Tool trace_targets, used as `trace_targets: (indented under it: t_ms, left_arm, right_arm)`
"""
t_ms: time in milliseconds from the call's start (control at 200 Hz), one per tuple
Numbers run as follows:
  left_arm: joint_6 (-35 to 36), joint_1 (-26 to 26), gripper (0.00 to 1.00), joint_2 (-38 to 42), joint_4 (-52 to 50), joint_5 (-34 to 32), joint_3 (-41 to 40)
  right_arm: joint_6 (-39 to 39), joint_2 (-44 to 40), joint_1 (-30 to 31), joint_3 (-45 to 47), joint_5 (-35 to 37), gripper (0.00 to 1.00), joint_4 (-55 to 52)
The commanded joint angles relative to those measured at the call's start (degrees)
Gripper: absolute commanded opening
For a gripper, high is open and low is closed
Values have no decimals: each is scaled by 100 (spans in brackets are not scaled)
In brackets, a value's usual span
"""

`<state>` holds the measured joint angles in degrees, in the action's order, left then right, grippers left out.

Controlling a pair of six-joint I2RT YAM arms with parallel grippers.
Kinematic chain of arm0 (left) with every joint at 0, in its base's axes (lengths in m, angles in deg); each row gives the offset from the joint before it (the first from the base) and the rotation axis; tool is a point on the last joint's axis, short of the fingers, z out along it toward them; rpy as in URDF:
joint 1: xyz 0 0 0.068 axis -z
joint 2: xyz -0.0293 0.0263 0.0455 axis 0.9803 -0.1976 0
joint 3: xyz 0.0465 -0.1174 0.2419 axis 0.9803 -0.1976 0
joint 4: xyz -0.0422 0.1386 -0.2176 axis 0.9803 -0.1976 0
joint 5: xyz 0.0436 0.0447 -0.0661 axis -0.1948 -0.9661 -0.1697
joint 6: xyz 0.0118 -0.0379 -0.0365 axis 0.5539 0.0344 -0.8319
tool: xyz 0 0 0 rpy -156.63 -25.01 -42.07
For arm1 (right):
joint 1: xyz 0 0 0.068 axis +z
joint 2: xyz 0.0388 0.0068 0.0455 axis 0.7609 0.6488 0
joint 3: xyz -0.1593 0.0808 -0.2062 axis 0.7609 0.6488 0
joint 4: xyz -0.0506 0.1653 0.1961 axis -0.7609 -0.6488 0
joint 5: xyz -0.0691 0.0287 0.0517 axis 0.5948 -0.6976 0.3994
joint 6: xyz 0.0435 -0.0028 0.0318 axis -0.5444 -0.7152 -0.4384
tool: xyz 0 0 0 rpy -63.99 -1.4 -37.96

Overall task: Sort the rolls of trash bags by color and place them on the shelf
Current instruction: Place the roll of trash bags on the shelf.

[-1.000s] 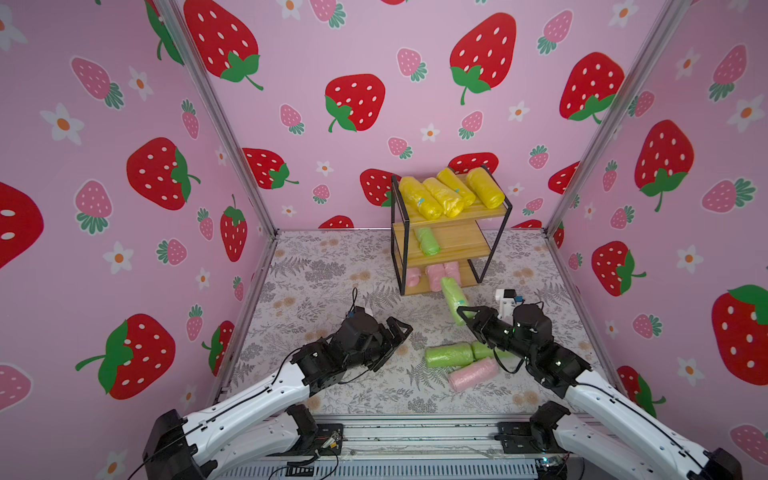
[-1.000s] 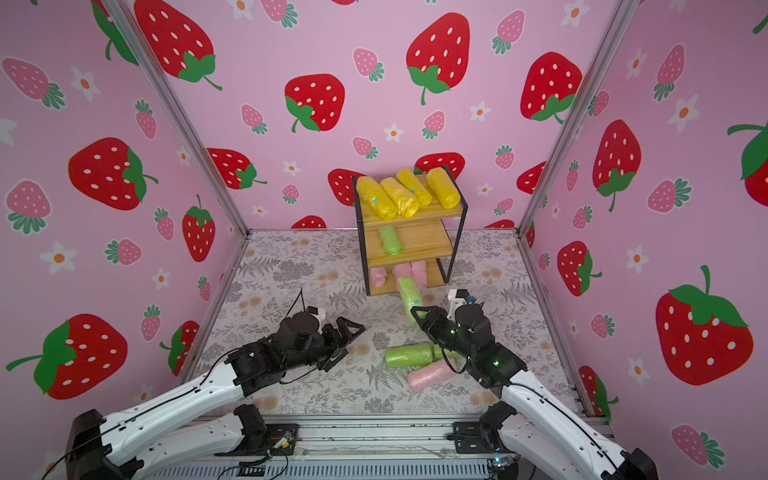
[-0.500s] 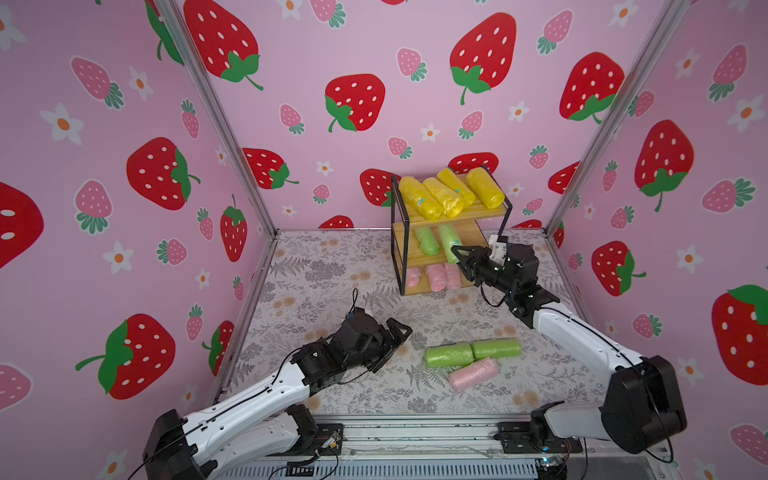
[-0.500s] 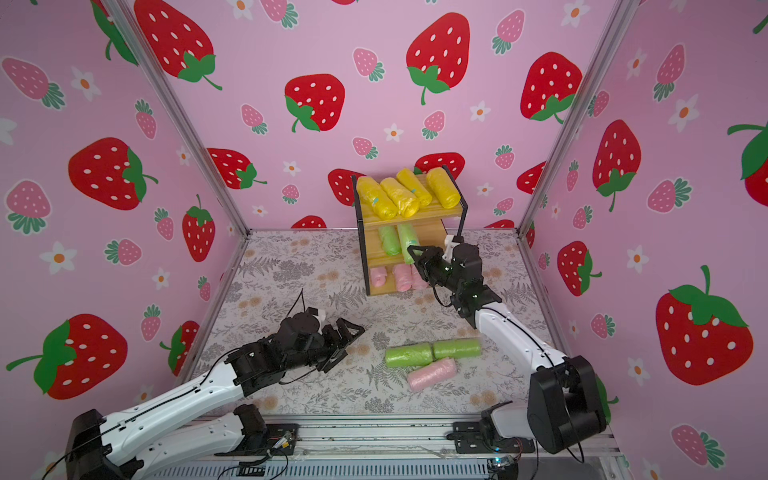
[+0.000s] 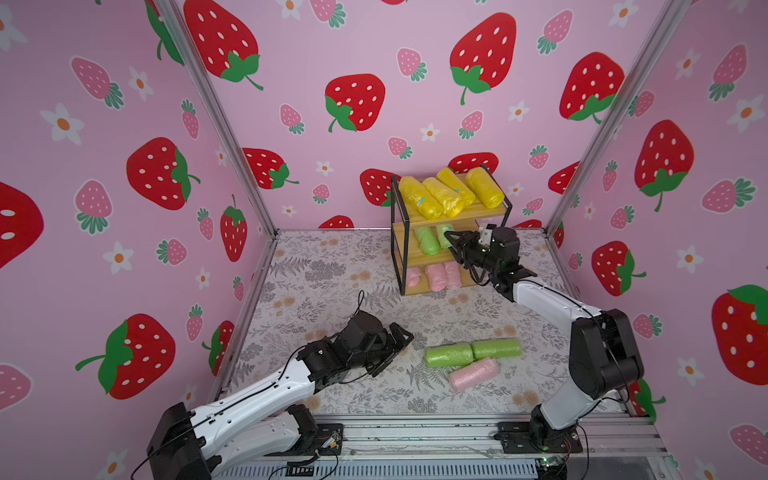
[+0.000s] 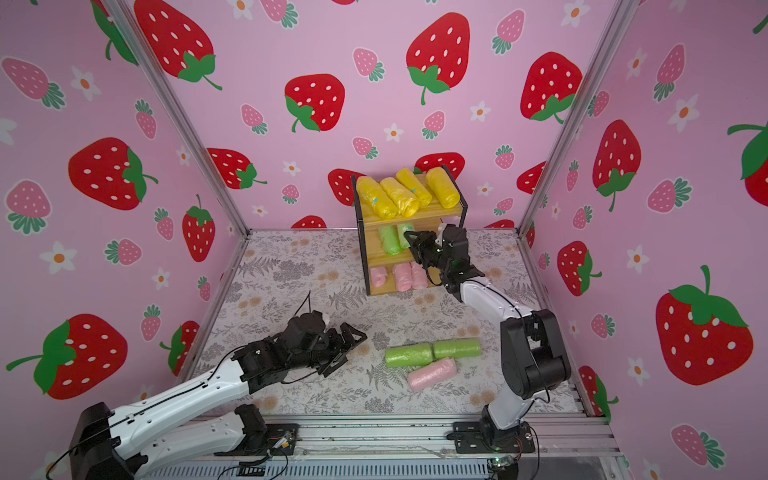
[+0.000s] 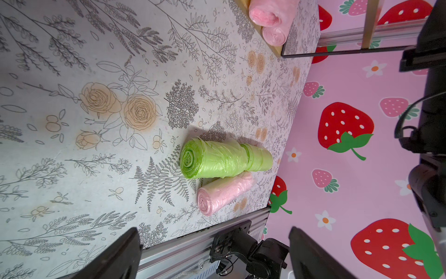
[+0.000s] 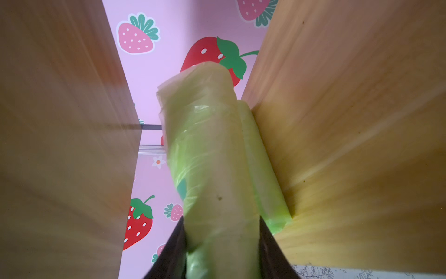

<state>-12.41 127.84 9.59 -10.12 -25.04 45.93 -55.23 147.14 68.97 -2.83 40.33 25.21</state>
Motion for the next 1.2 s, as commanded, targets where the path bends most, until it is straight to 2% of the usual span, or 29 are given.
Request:
trace_targets:
  t_ms: [0,60,90,110,160,400,540,625,730,885,940,970,1066,1191]
  left_arm:
    - [113,3,99,-71,-84,204,169]
    - [151,-1,100,-128,-128,229,247]
    - [174,3,100,-154,-158,239,280]
    - [187,-1,100,-167,-164,251,308]
    - [211,0,100,-224,-172,267,345]
    - [238,0,100,-405,-70,414,417]
    - [79,10,100,-405,-153,410,382]
    - [-358,8,100,-438,-451,309,325]
    - [-1043,74,100,-521,-56,400,66]
    - [-2026,535,100,-741,347,89,38]
    - [-2531,792,100,-827,554,-361,31]
    - [-2834,952,100,-871,677,-577,11]
    - [-3612,1325,100,-1096,864,-1190,116]
    - [-4216,1464,100,-1603,695,-1489,502]
  right_arm:
    - [-15,32,-85,-355,-119,35,46]
    - [28,24,-102,-420,-160,50,-173]
    - [62,6,-113,-426,-167,51,-267]
    - [89,-16,-113,-439,-177,57,-326]
    - [125,-66,-122,-448,-188,61,-504]
    - [107,-413,-184,-194,-480,65,-906]
    - [584,-926,-193,-25,-619,65,-1770]
    - [1246,-1188,-197,-138,-811,65,-2718]
    - [1953,-1596,-219,4,-974,66,-3533]
    - [2730,-2512,-228,627,-751,70,-4370]
    - [2997,-2831,-228,786,-739,84,-4740]
    - [3142,-2984,-224,849,-733,87,-4971]
    - [3648,-3445,-228,877,-667,90,-5742]
    - [4167,-4029,-228,779,-467,91,-6631]
